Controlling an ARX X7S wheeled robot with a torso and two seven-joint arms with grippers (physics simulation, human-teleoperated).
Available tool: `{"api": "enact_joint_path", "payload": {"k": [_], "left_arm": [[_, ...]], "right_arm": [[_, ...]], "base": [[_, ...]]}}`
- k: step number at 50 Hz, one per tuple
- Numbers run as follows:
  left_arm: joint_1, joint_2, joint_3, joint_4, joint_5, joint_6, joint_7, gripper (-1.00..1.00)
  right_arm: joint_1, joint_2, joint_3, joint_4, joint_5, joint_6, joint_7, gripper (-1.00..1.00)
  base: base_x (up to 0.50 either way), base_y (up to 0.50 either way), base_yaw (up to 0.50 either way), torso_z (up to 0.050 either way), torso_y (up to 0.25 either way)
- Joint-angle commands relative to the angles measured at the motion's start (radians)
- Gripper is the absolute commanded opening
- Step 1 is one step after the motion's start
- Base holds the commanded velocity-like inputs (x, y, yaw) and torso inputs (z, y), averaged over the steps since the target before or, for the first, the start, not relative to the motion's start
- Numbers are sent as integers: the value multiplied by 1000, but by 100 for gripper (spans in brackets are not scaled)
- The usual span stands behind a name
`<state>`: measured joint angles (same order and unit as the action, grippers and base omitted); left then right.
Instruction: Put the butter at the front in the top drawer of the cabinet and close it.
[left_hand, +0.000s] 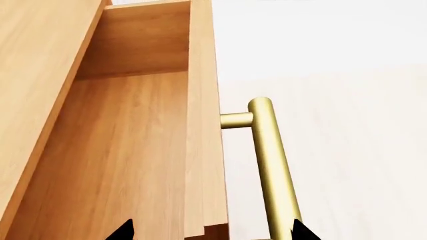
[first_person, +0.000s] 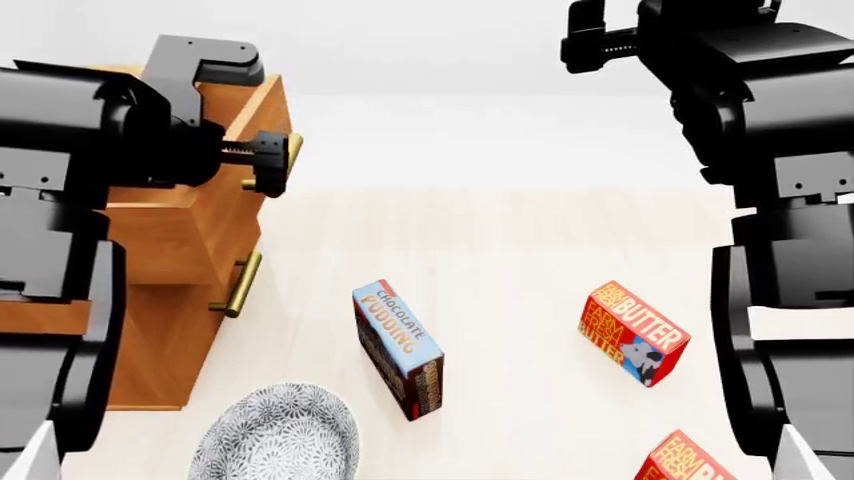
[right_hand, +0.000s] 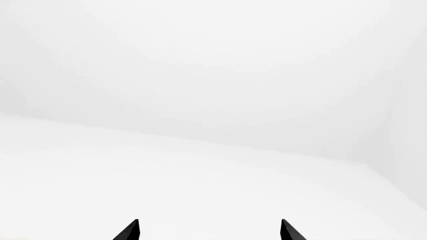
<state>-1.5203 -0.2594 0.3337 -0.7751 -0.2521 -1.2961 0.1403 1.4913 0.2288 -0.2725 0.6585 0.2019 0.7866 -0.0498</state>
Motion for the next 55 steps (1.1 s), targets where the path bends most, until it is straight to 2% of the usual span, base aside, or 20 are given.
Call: {"api": "enact_joint_path", "payload": {"k": [1, 22, 55], "left_arm": [[55, 7, 0, 41, -22, -33, 1, 100], [94, 41, 13, 219, -77, -139, 10, 100], [123, 193, -34, 366, -184, -259, -64, 100]], "right_arm": [[3, 0, -4, 1, 2, 1, 1, 100], [7, 1, -10, -2, 6, 6, 3, 100], [3, 29, -11, -54, 18, 49, 7, 100]], "base": [[0, 0, 0, 0, 0], [0, 0, 0, 0, 0], [0, 0, 0, 0, 0]]}}
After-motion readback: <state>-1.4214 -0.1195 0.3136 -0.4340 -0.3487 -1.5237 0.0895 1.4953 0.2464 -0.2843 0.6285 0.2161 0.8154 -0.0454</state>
